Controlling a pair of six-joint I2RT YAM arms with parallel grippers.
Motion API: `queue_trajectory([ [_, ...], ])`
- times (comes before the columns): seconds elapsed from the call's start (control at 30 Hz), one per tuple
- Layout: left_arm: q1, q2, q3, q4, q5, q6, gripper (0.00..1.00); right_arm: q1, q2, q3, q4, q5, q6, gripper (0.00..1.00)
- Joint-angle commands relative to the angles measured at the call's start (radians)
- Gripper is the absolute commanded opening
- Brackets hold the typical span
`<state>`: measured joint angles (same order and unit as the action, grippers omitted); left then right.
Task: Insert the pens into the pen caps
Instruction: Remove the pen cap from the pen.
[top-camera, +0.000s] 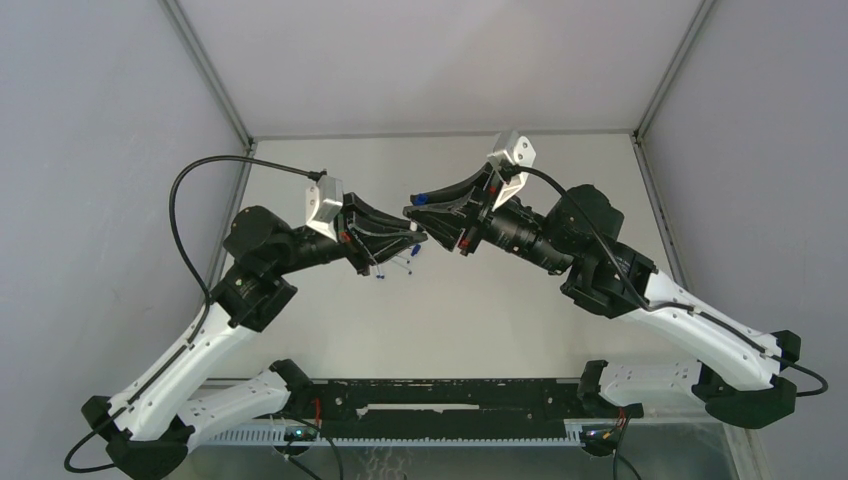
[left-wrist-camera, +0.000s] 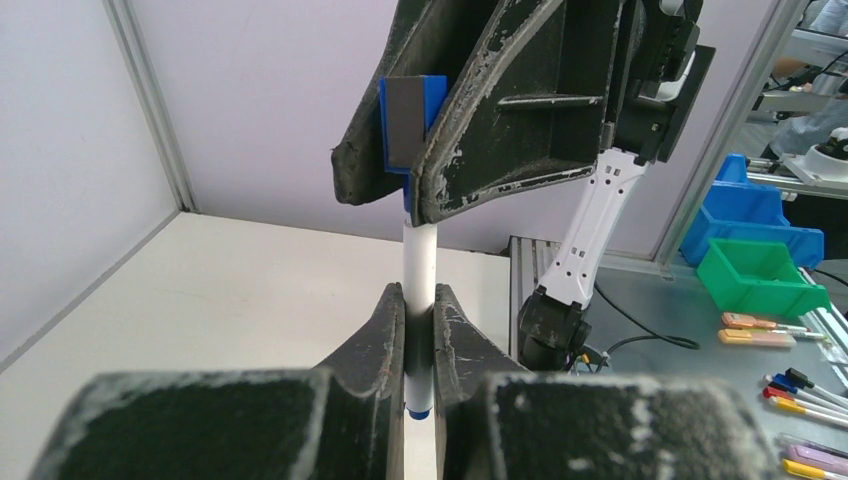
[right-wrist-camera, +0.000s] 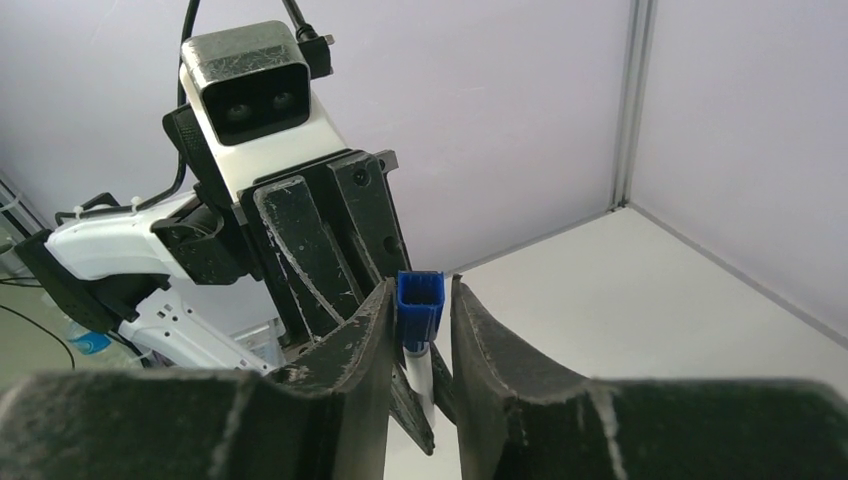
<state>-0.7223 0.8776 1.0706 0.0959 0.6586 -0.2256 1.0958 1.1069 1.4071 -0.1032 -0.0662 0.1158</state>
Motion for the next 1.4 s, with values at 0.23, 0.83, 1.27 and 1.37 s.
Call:
queue_trajectory([
  [0.23, -0.003, 0.009, 0.024, 0.046, 0.011, 0.009, 0.00, 0.008, -0.020, 0.028, 0.059, -0.037, -0.008, 0.48],
  [0.83, -0.004, 0.008, 0.021, 0.048, 0.007, 0.009, 0.00, 0.003, -0.039, 0.007, 0.077, -0.029, -0.001, 0.41],
  [1.27, -0.005, 0.002, 0.017, 0.050, 0.006, 0.011, 0.00, -0.023, -0.018, 0.007, 0.042, -0.052, 0.027, 0.44],
  [1.37, -0.005, 0.004, 0.018, 0.049, 0.006, 0.011, 0.00, -0.025, -0.013, 0.007, 0.040, -0.060, 0.033, 0.42],
])
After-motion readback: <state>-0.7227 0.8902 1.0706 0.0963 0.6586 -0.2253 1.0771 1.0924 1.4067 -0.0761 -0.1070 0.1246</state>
